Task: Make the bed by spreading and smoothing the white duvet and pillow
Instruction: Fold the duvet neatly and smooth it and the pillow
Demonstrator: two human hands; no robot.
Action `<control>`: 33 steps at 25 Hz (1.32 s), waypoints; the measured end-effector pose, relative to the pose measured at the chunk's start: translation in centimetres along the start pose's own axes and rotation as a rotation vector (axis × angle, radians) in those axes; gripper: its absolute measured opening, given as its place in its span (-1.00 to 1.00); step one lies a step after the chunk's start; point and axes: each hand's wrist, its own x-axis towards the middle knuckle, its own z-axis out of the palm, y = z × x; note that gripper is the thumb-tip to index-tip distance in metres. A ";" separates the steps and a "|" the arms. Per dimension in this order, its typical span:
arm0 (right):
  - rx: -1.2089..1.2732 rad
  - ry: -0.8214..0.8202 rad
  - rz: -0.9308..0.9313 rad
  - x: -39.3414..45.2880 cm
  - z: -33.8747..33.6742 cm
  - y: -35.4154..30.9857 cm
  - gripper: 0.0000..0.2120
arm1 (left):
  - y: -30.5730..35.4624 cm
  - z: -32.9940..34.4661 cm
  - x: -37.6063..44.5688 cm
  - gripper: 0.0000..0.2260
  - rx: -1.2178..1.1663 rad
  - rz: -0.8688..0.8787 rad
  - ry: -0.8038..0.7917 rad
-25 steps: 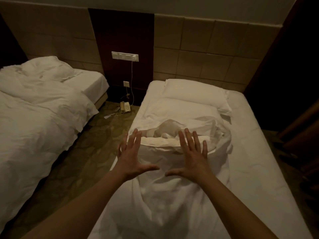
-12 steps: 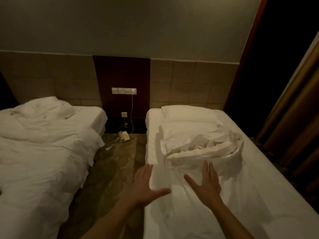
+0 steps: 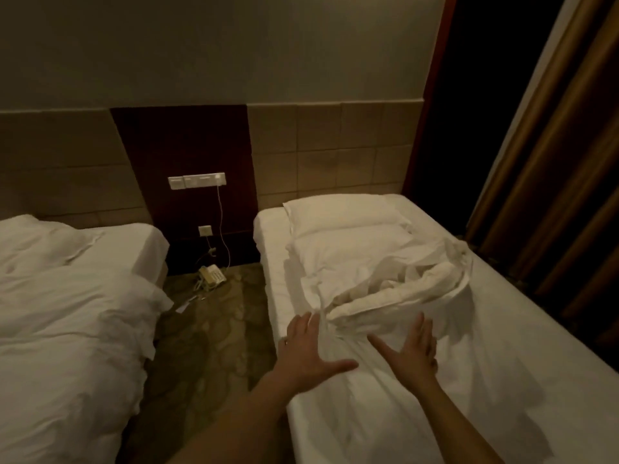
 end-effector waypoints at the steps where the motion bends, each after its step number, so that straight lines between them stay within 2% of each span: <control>1: 0.028 -0.006 0.032 1.3 0.7 -0.5 0.26 | -0.4 -0.3 2.2 0.22 0.028 0.021 -0.007; 6: 0.097 0.047 0.180 6.6 2.5 -3.2 0.32 | 0.1 -2.2 13.3 0.18 0.120 0.231 -0.081; 10: 0.139 0.124 0.288 11.2 3.8 -5.1 0.35 | 2.4 -2.2 22.6 0.24 0.164 0.424 -0.185; 13: 0.230 0.294 0.415 14.3 4.4 -5.8 0.34 | 4.5 -1.6 29.7 0.28 0.204 0.601 -0.279; 18: 0.401 0.494 0.614 15.7 6.5 -7.5 0.32 | 8.1 -1.5 36.0 0.23 0.312 0.879 -0.431; 24: 0.515 0.620 0.781 17.3 8.4 -7.4 0.30 | 12.9 2.6 37.6 0.20 0.273 0.919 -0.566; 27: 0.566 0.661 0.803 19.0 8.2 -6.0 0.30 | 14.4 5.8 38.2 0.22 0.297 0.883 -0.634; 33: 0.629 0.781 0.786 23.9 8.2 -5.4 0.39 | 19.8 10.2 40.6 0.15 0.280 0.932 -0.663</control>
